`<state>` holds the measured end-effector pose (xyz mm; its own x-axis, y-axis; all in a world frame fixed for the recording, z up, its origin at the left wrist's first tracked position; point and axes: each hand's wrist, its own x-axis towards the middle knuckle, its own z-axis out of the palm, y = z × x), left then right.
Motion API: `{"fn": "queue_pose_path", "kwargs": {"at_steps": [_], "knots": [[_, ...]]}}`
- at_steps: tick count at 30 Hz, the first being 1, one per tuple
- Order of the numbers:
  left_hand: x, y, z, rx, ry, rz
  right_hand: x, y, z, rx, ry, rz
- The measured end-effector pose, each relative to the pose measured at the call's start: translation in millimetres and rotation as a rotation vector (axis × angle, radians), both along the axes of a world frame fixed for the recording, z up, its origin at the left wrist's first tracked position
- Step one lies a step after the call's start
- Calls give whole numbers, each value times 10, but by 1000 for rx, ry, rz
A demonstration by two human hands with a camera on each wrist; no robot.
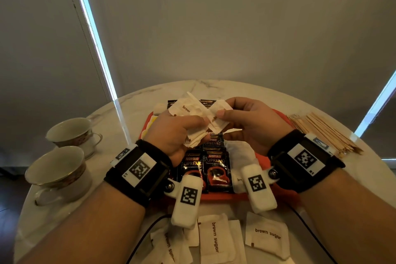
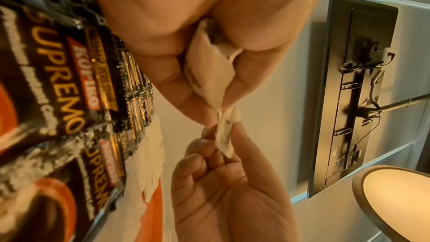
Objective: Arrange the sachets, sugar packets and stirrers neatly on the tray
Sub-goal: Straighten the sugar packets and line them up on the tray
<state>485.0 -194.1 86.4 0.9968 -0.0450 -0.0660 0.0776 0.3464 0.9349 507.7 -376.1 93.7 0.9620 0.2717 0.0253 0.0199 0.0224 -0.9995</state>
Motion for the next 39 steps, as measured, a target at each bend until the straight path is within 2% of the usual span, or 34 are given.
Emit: {"fn": "queue_pose_path", "kwargs": {"at_steps": [3,8,12,15,19,27,33,36,39], "knots": [[-24,-10,-5,78,-35,-35,-21,36,-21,-16,-47,-24],[-20,4,5,120,-26,-21,2,20,-6,79,-66,-123],[9,18,-1,64,-24,39,6,-16,7,20,-78,-62],[-29,-3,21,35,-59,-20,-12,11,-16,-14,-105,-33],[-50,-16,-5,155,-93,-61,-17,38,-40,-10,-104,-43],[-25,-9,-27,172,-52,-47,11,54,-40,76,-148,-214],[14,19,-25,5,-26,8,4,59,-77,98,48,-27],[18,35,-19,-46,-37,-16,4,46,-51,133,47,-14],[11,41,-9,-74,-77,-38,-5,-10,-9,53,37,75]]}}
